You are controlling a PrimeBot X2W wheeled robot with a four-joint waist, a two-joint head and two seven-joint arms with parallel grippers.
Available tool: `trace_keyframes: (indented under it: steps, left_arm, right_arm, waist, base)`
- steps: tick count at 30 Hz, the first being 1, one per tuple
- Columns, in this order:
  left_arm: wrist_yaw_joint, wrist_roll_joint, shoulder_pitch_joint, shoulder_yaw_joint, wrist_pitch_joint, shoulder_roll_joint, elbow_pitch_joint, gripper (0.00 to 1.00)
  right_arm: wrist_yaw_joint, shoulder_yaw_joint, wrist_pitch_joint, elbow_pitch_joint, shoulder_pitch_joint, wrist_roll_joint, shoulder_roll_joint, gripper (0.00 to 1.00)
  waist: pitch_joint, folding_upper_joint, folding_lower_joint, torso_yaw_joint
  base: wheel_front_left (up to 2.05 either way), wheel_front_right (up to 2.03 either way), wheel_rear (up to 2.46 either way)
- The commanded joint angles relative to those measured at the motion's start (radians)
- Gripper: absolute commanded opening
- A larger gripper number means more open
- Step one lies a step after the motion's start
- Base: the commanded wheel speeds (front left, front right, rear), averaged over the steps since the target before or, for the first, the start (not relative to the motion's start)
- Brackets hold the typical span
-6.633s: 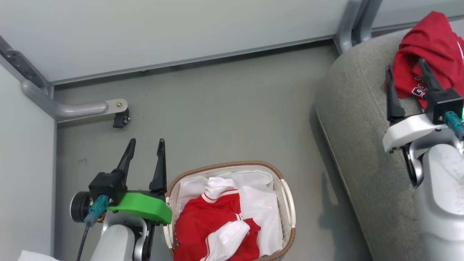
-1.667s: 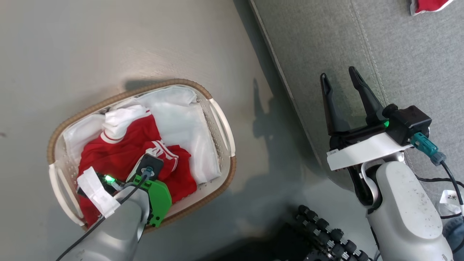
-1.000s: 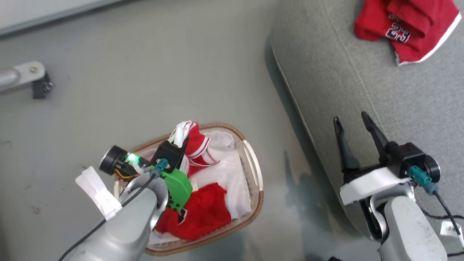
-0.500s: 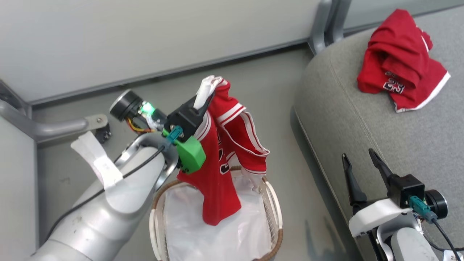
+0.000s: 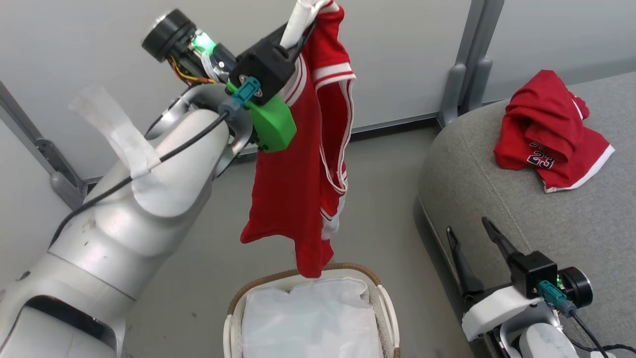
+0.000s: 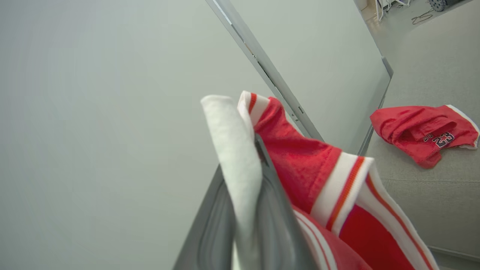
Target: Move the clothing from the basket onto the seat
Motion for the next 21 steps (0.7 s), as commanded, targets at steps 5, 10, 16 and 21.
trace_keyframes:
  steps: [5, 10, 16, 21]
  left_arm:
    - [-0.002, -0.011, -0.101, -0.015, 0.014, -0.016, 0.031, 0.00]
    - [-0.002, -0.015, -0.171, -0.026, 0.019, -0.052, 0.070, 0.00]
    - [0.000, -0.021, -0.231, -0.039, 0.034, -0.100, 0.132, 0.00]
    - [0.004, -0.029, -0.264, -0.055, 0.035, -0.136, 0.167, 0.00]
  right_arm:
    - [-0.001, 0.044, -0.002, 0.001, -0.021, -0.003, -0.004, 1.00]
    - [-0.001, 0.104, -0.002, 0.002, -0.053, 0.008, -0.004, 1.00]
    - [-0.001, 0.248, -0.002, 0.007, -0.116, 0.018, -0.003, 1.00]
    - [-0.001, 0.333, -0.002, 0.030, -0.194, 0.055, -0.004, 1.00]
  waist:
    - [-0.013, 0.0000, 0.0001, 0.007]
    - [-0.017, 0.0000, 0.0001, 0.015]
    - [-0.018, 0.0000, 0.0001, 0.025]
    - [-0.018, 0.0000, 0.0001, 0.040]
  base:
    - [0.00, 0.00, 0.00]
    - [0.00, 0.00, 0.00]
    - [0.00, 0.00, 0.00]
    - [0.00, 0.00, 0.00]
